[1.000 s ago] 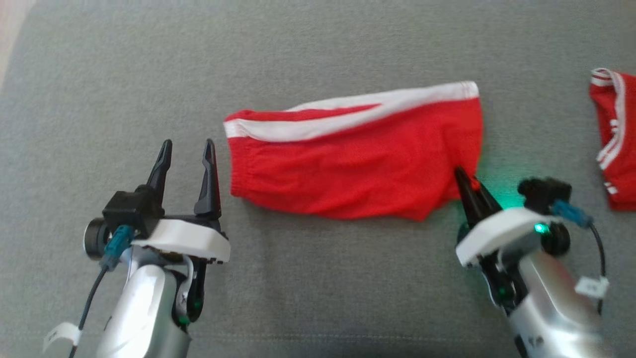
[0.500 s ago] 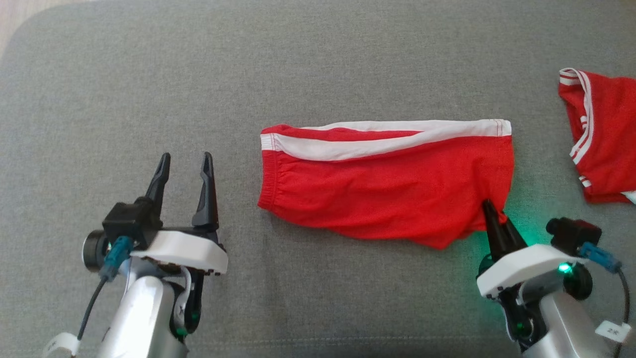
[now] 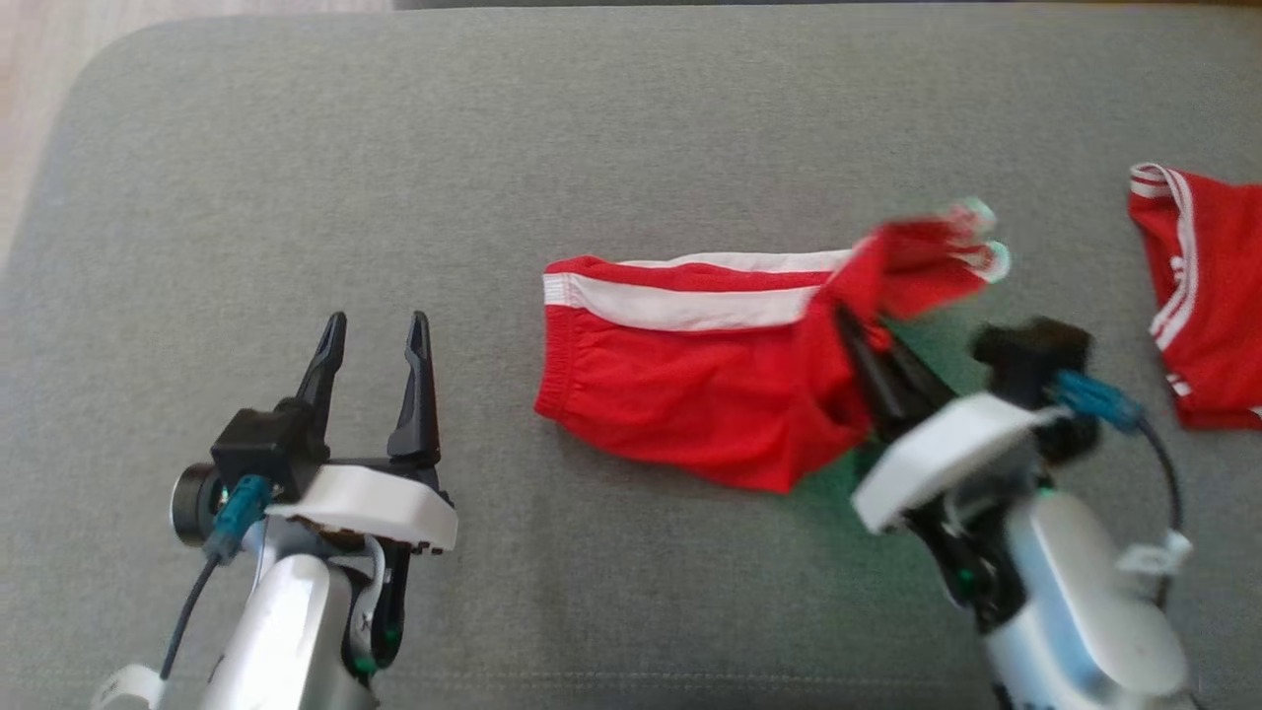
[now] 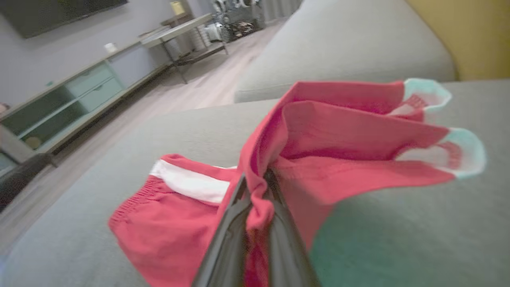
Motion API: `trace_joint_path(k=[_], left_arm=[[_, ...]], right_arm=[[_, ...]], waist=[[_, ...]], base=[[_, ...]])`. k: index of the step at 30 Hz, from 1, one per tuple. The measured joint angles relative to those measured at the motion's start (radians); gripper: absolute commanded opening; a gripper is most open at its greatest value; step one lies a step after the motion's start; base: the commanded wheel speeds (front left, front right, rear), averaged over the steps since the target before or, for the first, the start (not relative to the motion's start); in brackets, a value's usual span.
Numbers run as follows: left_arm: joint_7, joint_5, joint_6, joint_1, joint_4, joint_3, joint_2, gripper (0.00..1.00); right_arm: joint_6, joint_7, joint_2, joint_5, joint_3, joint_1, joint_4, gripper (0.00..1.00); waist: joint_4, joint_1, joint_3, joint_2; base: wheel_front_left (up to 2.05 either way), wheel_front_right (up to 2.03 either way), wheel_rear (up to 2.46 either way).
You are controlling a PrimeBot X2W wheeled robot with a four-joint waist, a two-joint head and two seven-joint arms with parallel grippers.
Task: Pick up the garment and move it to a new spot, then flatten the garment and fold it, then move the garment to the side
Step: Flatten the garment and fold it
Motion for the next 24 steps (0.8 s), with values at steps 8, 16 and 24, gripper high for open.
trace_joint_path(k=[8, 16, 24], left_arm=[[0.0, -0.011, 0.0, -0.001, 0.0, -0.016, -0.008, 1.0], [0.0, -0.011, 0.0, -0.002, 0.001, -0.018, -0.016, 1.0], [0.0, -0.011, -0.001, -0.002, 0.002, -0.008, -0.024, 1.0]], right_arm=[[0.0, 0.096, 0.02, 0.045, 0.233, -0.118, 0.059, 0.0], [0.0, 0.059, 0.02, 0.109, 0.33, -0.126, 0.18, 0.0], [0.0, -0.033, 0.021, 0.136, 0.42, -0.208, 0.191, 1.0]], waist=[[0.061, 0.0, 0.008, 0.0], [0.089, 0.0, 0.03, 0.0], [0.068, 0.0, 0.032, 0.0]], base=[[0.0, 0.0, 0.0], [0.0, 0.0, 0.0], [0.0, 0.0, 0.0]])
